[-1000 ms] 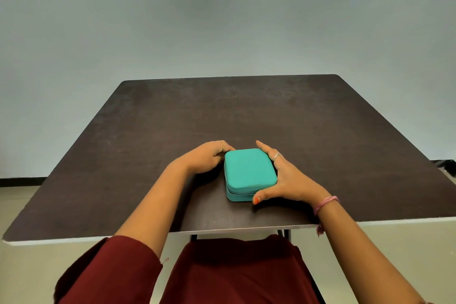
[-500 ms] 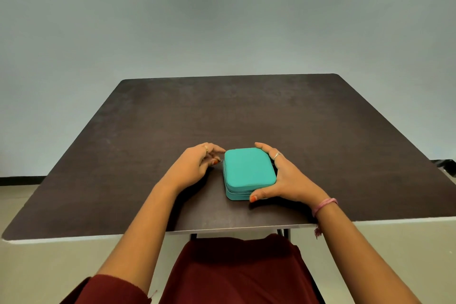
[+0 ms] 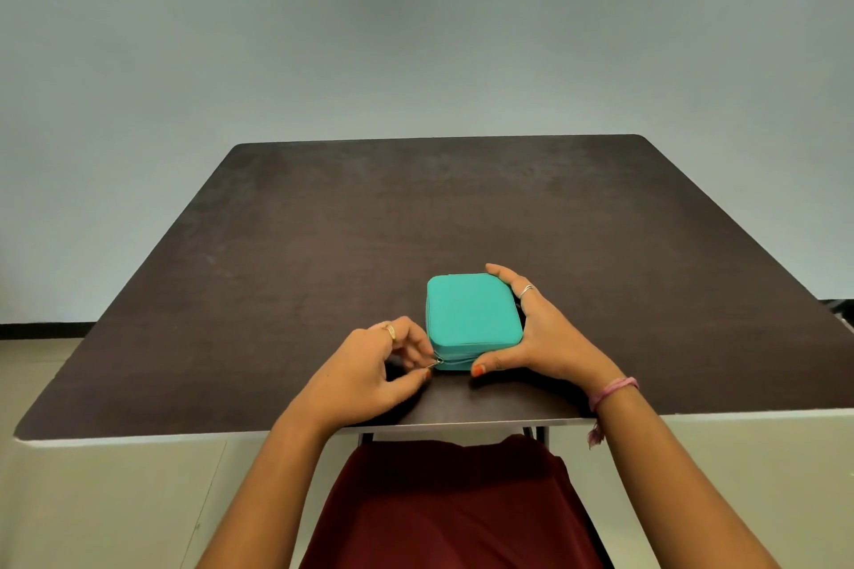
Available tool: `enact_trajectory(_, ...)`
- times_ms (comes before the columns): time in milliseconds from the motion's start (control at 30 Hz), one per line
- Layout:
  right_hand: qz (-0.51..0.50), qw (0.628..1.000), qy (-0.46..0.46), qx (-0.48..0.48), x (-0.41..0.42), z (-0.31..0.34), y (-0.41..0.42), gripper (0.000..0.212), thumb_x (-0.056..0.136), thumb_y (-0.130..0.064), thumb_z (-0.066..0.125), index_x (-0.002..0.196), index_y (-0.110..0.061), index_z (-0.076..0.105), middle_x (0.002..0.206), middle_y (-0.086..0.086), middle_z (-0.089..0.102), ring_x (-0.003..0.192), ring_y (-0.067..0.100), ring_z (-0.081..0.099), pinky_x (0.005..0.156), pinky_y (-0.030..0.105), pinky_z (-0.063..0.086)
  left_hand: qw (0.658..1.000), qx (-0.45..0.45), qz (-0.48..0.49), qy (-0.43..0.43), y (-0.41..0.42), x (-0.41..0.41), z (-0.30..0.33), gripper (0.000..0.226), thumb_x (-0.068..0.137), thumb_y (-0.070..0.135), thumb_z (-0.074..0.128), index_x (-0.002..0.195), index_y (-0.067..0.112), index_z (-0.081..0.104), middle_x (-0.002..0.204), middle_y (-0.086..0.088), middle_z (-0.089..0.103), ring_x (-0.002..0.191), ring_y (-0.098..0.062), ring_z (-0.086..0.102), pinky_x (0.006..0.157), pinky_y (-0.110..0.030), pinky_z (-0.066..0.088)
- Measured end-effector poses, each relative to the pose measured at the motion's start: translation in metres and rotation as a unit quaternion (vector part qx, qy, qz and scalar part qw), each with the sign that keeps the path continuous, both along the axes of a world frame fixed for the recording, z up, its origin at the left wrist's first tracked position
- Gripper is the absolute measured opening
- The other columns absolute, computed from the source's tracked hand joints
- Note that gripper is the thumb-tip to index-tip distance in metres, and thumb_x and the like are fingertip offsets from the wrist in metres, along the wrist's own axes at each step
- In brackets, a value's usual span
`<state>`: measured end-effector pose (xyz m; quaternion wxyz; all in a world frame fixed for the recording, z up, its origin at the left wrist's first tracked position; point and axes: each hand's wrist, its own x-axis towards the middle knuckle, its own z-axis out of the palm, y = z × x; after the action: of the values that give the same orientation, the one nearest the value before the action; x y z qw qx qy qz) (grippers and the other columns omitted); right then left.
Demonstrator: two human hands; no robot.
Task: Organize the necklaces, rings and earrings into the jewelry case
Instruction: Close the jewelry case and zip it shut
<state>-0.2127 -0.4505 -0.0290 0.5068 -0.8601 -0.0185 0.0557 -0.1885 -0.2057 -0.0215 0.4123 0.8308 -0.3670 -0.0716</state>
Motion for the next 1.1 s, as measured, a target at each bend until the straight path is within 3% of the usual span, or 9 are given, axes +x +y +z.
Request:
enact_trajectory(133, -0.021, 0.999, -0.028, -0.004, -0.004, -0.002, 0.001, 0.114, 0.050, -0.036, 0.092, 0.141, -0.041, 0.024, 0.135, -0.018, 0.033, 0.123, 0.000, 0.036, 0.103, 0.019, 0.036, 0.999, 0.025, -0.042, -0.008, -0.014, -0.004, -0.002, 0.018, 0.083, 0.013, 0.069, 0.094, 0.027, 0.066, 0.090, 0.014, 0.068, 0.084, -0.002, 0.065, 0.077, -0.018, 0.052)
enact_trajectory(233, -0.042, 0.997, -0.056, 0.017, -0.011, -0.003, 0.004, 0.105, 0.051, -0.035, 0.090, 0.136, -0.042, 0.029, 0.132, -0.022, 0.034, 0.120, -0.008, 0.039, 0.093, 0.005, 0.036, 0.997, 0.024, -0.066, 0.016, -0.018, -0.004, -0.005, 0.014, 0.086, 0.016, 0.068, 0.098, 0.024, 0.070, 0.092, 0.013, 0.071, 0.086, -0.002, 0.066, 0.079, -0.016, 0.052)
enact_trajectory(333, -0.066, 0.988, -0.063, 0.125, -0.023, -0.006, 0.007, 0.095, 0.051, -0.027, 0.089, 0.130, -0.039, 0.038, 0.138, -0.015, 0.039, 0.122, -0.011, 0.042, 0.096, 0.010, 0.042, 0.993, -0.106, 0.038, 0.043, -0.018, -0.007, -0.008, 0.004, 0.084, 0.019, 0.067, 0.087, 0.021, 0.069, 0.083, 0.011, 0.070, 0.081, -0.008, 0.066, 0.071, -0.019, 0.052)
enact_trajectory(433, -0.154, 0.963, -0.080, 0.205, -0.038, -0.012, 0.012, 0.076, 0.050, -0.027, 0.086, 0.116, -0.033, 0.048, 0.132, -0.002, 0.049, 0.119, 0.004, 0.053, 0.089, 0.020, 0.052, 0.937, -0.245, 0.221, 0.112, -0.026, -0.003, -0.010, 0.007, 0.089, 0.015, 0.065, 0.094, 0.020, 0.066, 0.089, 0.011, 0.069, 0.086, -0.005, 0.063, 0.073, -0.016, 0.050)
enact_trajectory(533, -0.248, 0.948, -0.129, 0.153, -0.052, -0.019, 0.026, 0.052, 0.054, -0.032, 0.084, 0.097, -0.025, 0.054, 0.112, 0.003, 0.056, 0.105, 0.009, 0.061, 0.083, 0.025, 0.056, 0.882, -0.287, 0.266, 0.261, -0.038, 0.008, -0.010, 0.027, 0.090, 0.021, 0.063, 0.116, 0.023, 0.057, 0.116, 0.010, 0.063, 0.105, -0.002, 0.060, 0.091, -0.020, 0.050)
enact_trajectory(600, -0.278, 0.939, -0.190, 0.072, -0.059, -0.023, 0.037, 0.039, 0.061, -0.029, 0.084, 0.087, -0.022, 0.057, 0.099, 0.000, 0.056, 0.093, 0.005, 0.061, 0.080, 0.016, 0.053, 0.864, -0.303, 0.252, 0.313, -0.047, 0.010, -0.012, 0.046, 0.088, 0.025, 0.066, 0.131, 0.019, 0.050, 0.129, 0.007, 0.057, 0.116, -0.006, 0.056, 0.103, -0.029, 0.045)
enact_trajectory(800, -0.283, 0.919, -0.260, -0.089, -0.067, -0.035, 0.067, 0.028, 0.069, -0.035, 0.081, 0.085, -0.019, 0.065, 0.086, -0.010, 0.052, 0.082, 0.001, 0.054, 0.072, 0.006, 0.043, 0.903, -0.263, 0.217, 0.261, -0.059, 0.001, -0.016, 0.064, 0.089, 0.022, 0.065, 0.145, 0.016, 0.036, 0.144, 0.004, 0.046, 0.127, -0.004, 0.046, 0.105, -0.023, 0.042)
enact_trajectory(967, -0.293, 0.903, -0.265, -0.169, -0.062, -0.039, 0.080, 0.019, 0.074, -0.034, 0.077, 0.083, -0.020, 0.070, 0.081, -0.012, 0.051, 0.071, 0.004, 0.054, 0.061, 0.034, 0.053, 0.922, -0.229, 0.203, 0.237, -0.055, -0.001, -0.021, 0.063, 0.087, 0.030, 0.067, 0.143, 0.022, 0.040, 0.143, 0.006, 0.048, 0.126, -0.007, 0.049, 0.102, -0.031, 0.046)
enact_trajectory(1100, -0.281, 0.910, -0.260, -0.160, -0.061, -0.035, 0.082, 0.010, 0.077, -0.023, 0.077, 0.081, -0.021, 0.069, 0.080, -0.013, 0.049, 0.068, 0.004, 0.053, 0.063, 0.035, 0.054, 0.922, -0.232, 0.205, 0.232, -0.055, 0.001, -0.019, 0.062, 0.087, 0.029, 0.066, 0.143, 0.022, 0.040, 0.141, 0.006, 0.049, 0.123, -0.005, 0.051, 0.099, -0.026, 0.047)
